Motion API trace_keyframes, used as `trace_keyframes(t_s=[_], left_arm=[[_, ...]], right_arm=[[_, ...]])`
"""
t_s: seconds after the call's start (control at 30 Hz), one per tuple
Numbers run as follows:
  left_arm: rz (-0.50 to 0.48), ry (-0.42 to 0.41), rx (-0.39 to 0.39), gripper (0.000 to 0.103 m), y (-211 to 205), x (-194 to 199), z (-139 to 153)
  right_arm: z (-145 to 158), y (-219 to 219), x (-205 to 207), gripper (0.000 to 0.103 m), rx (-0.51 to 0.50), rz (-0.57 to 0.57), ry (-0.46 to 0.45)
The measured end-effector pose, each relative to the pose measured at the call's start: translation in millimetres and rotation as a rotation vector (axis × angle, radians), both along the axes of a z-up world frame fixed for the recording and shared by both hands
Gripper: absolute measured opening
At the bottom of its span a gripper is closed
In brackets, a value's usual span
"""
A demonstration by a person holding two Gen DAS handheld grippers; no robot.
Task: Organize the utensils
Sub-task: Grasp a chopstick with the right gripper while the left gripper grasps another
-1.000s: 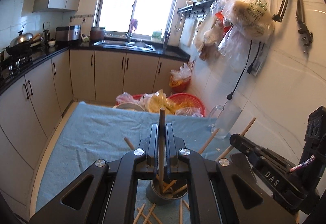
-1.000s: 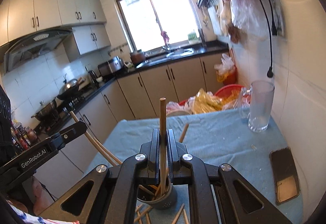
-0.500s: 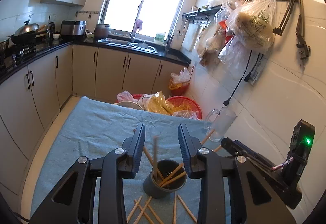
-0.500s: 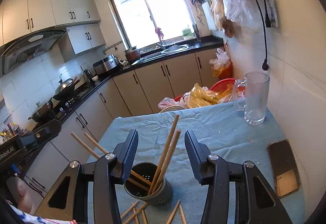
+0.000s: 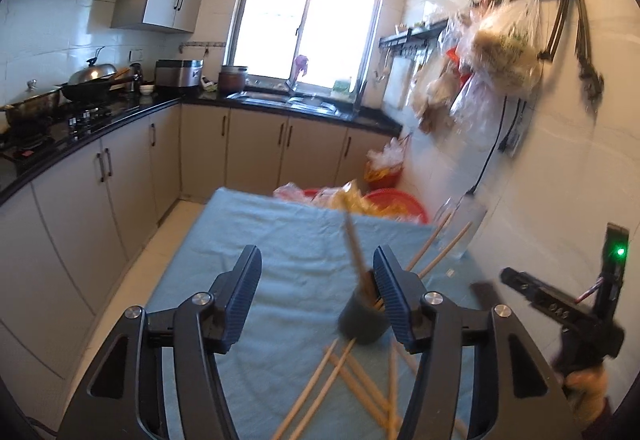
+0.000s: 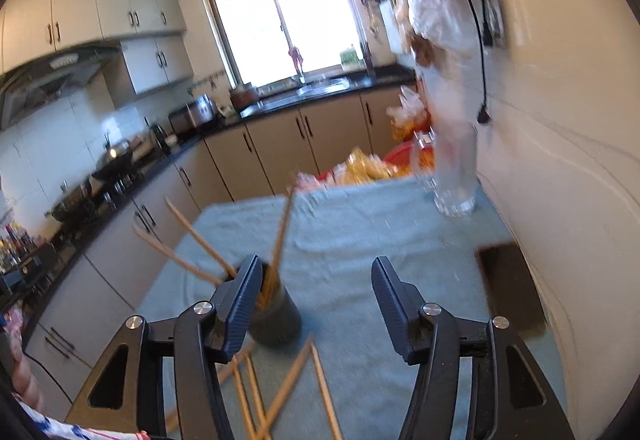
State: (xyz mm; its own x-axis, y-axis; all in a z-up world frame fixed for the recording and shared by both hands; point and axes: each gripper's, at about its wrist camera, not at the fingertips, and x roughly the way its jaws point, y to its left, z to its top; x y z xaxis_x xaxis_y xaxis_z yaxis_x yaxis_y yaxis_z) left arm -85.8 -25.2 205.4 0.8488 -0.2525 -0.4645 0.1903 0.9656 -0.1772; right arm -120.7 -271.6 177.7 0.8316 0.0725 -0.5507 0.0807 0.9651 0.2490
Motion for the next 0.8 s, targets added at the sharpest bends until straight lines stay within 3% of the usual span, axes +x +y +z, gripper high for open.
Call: trace_keyframes(t_s=[0.2, 0.4, 0.57, 0.7, 0.8], left_arm=[[0.005, 0.176, 0.059, 0.058, 7.3, 10.6, -58.4], [-0.110, 0.350, 0.163, 0.058, -11.8, 27.7, -125.4], [-0.202, 0.450, 0.213, 0.037, -27.6, 41.2, -161.4], [-0.249, 0.475, 0.265, 0.033, -42.7, 51.2, -176.5], [-0.263, 0.490, 0.293, 0.023, -49.3, 59.3, -184.1]], right_arm=[[-59.2, -4.0, -15.6, 0.062, -0.015, 0.041, 0.180], [-107.5, -0.6, -21.0, 0.062, 0.001, 0.108, 0.319], [-129.7, 8.7, -19.8, 0.059, -0.021, 0.146, 0.371], [-138.9, 19.0, -15.0, 0.053, -0.051, 0.178, 0.394], [-144.4, 27.7, -11.0, 0.051, -0.087, 0.193, 0.404]])
